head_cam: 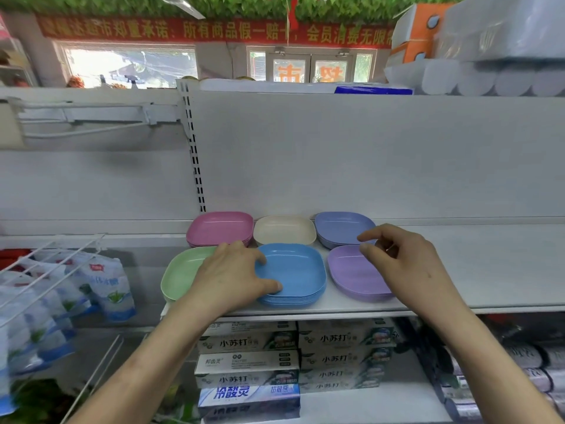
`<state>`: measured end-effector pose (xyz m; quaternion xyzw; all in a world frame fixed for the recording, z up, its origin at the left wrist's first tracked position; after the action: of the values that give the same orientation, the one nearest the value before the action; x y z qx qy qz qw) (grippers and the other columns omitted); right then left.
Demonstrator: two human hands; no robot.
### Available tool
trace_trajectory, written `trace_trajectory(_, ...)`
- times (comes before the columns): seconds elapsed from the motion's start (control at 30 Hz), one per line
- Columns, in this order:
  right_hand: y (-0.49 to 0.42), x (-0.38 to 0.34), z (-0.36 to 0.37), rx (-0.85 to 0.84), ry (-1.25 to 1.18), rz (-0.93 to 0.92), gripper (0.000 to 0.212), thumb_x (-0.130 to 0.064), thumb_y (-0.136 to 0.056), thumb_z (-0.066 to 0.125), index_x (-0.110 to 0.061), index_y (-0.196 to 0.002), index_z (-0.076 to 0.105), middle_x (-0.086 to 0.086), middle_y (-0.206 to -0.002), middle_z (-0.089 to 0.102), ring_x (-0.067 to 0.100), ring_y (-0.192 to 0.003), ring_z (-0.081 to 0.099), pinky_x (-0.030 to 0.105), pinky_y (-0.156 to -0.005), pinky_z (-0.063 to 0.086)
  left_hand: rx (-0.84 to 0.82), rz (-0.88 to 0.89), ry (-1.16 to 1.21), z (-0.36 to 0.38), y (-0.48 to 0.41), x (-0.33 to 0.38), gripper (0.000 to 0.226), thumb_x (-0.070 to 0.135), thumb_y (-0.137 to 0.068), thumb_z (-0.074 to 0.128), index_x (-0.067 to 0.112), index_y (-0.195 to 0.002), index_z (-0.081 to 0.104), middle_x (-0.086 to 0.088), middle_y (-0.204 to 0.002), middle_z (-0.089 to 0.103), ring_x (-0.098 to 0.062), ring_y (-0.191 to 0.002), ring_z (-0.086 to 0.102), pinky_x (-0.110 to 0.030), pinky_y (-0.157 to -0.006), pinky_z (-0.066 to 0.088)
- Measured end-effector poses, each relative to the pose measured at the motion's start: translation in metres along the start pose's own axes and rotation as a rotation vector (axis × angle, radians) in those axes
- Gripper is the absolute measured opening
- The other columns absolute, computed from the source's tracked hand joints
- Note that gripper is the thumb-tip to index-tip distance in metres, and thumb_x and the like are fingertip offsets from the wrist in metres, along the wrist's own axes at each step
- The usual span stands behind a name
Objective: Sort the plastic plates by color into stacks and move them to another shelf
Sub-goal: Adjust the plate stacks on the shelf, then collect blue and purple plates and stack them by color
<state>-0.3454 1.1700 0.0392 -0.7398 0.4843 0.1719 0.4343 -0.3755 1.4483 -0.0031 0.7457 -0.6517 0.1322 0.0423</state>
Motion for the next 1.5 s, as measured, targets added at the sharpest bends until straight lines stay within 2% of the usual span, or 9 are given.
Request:
trace_trajectory(0.13, -0.002, 0.002, 0.005, -0.002, 0.002, 0.008, 0.010, -0.028, -0.094, 0.066, -0.035, -0.097, 0.071, -0.006, -0.068, 0.060, 0.010, -0.066, 0.057, 0.028, -0.063, 0.045, -0.005, 0.015, -0.022, 0.002, 0.000, 0.003, 0.071, 0.075, -0.075, 0.065, 0.040, -0.137, 0.058, 0.008, -0.110, 0.043, -0.017, -0.111, 0.039, -0.037, -0.089, 0.040)
trace_trajectory(0.33, -0.001, 0.005, 0.001, -0.018, 0.014, 0.012, 0.009, -0.029, -0.094, 0.066, -0.035, -0.097, 0.072, -0.004, -0.071, 0.063, 0.010, -0.070, 0.057, 0.026, -0.063, 0.044, 0.019, 0.022, -0.032, -0.002, 0.001, 0.009, 0.067, 0.073, -0.079, 0.062, 0.039, -0.137, 0.056, 0.006, -0.110, 0.045, -0.019, -0.111, 0.040, -0.037, -0.092, 0.041)
trace_trajectory(0.43, 0.000, 0.011, -0.006, -0.023, 0.021, 0.013, 0.009, -0.030, -0.094, 0.065, -0.035, -0.098, 0.072, -0.003, -0.072, 0.063, 0.010, -0.069, 0.058, 0.025, -0.062, 0.044, 0.119, 0.048, 0.039, -0.012, 0.002, 0.020, 0.056, 0.064, -0.088, 0.059, 0.037, -0.136, 0.056, 0.006, -0.112, 0.050, -0.021, -0.114, 0.045, -0.039, -0.096, 0.043)
trace_trajectory(0.53, 0.002, 0.020, -0.020, -0.020, 0.017, 0.014, 0.009, -0.029, -0.094, 0.065, -0.035, -0.097, 0.071, -0.003, -0.069, 0.061, 0.009, -0.066, 0.056, 0.024, -0.061, 0.044, 0.226, 0.136, 0.183, -0.023, 0.005, 0.049, 0.041, 0.053, -0.093, 0.061, 0.035, -0.129, 0.060, 0.010, -0.104, 0.054, -0.013, -0.102, 0.050, -0.033, -0.084, 0.043)
trace_trajectory(0.63, 0.007, 0.036, -0.042, -0.007, 0.042, 0.018, 0.009, -0.031, -0.094, 0.065, -0.034, -0.099, 0.071, -0.004, -0.071, 0.062, 0.008, -0.070, 0.057, 0.022, -0.063, 0.044, 0.249, 0.256, 0.337, -0.024, 0.011, 0.092, 0.026, 0.043, -0.094, 0.065, 0.035, -0.119, 0.066, 0.013, -0.093, 0.058, -0.004, -0.085, 0.055, -0.025, -0.074, 0.042)
trace_trajectory(0.9, 0.042, 0.097, -0.145, 0.039, 0.113, 0.057, 0.011, -0.028, -0.094, 0.068, -0.032, -0.103, 0.071, -0.006, -0.083, 0.061, 0.006, -0.073, 0.055, 0.025, -0.073, 0.044, 0.165, 0.442, 0.573, 0.016, 0.025, 0.226, 0.022, 0.036, -0.097, 0.065, 0.035, -0.119, 0.068, 0.010, -0.088, 0.067, -0.009, -0.087, 0.061, -0.017, -0.074, 0.046)
trace_trajectory(1.07, 0.082, 0.154, -0.230, 0.109, 0.210, 0.148, 0.011, -0.030, -0.093, 0.068, -0.034, -0.103, 0.070, -0.007, -0.085, 0.061, 0.006, -0.075, 0.058, 0.026, -0.074, 0.046, 0.091, 0.540, 0.675, 0.056, 0.031, 0.323, 0.021, 0.036, -0.096, 0.066, 0.036, -0.117, 0.068, 0.008, -0.086, 0.067, -0.009, -0.087, 0.062, -0.026, -0.077, 0.049)
trace_trajectory(1.27, 0.137, 0.216, -0.330, 0.226, 0.336, 0.275, 0.012, -0.030, -0.092, 0.070, -0.032, -0.104, 0.071, -0.010, -0.086, 0.060, 0.001, -0.077, 0.056, 0.013, -0.066, 0.037, -0.045, 0.708, 0.722, 0.099, 0.036, 0.450, 0.022, 0.037, -0.097, 0.065, 0.040, -0.119, 0.066, 0.009, -0.086, 0.068, -0.008, -0.083, 0.064, -0.029, -0.078, 0.051)
trace_trajectory(1.5, 0.187, 0.281, -0.426, 0.329, 0.432, 0.416, 0.009, -0.031, -0.097, 0.065, -0.032, -0.105, 0.069, -0.008, -0.084, 0.060, 0.007, -0.076, 0.056, 0.024, -0.069, 0.044, -0.135, 0.838, 0.775, 0.146, 0.030, 0.589, 0.021, 0.036, -0.097, 0.066, 0.039, -0.118, 0.066, 0.012, -0.087, 0.070, -0.008, -0.086, 0.067, -0.034, -0.084, 0.053)
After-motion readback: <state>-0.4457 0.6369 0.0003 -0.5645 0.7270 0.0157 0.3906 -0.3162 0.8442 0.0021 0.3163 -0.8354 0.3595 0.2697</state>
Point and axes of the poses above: each hand's wrist, its own y-axis away from the middle knuckle, its own z-axis out of the palm, x = y × z, the point moved 8 cm from there along -y, towards the middle knuckle
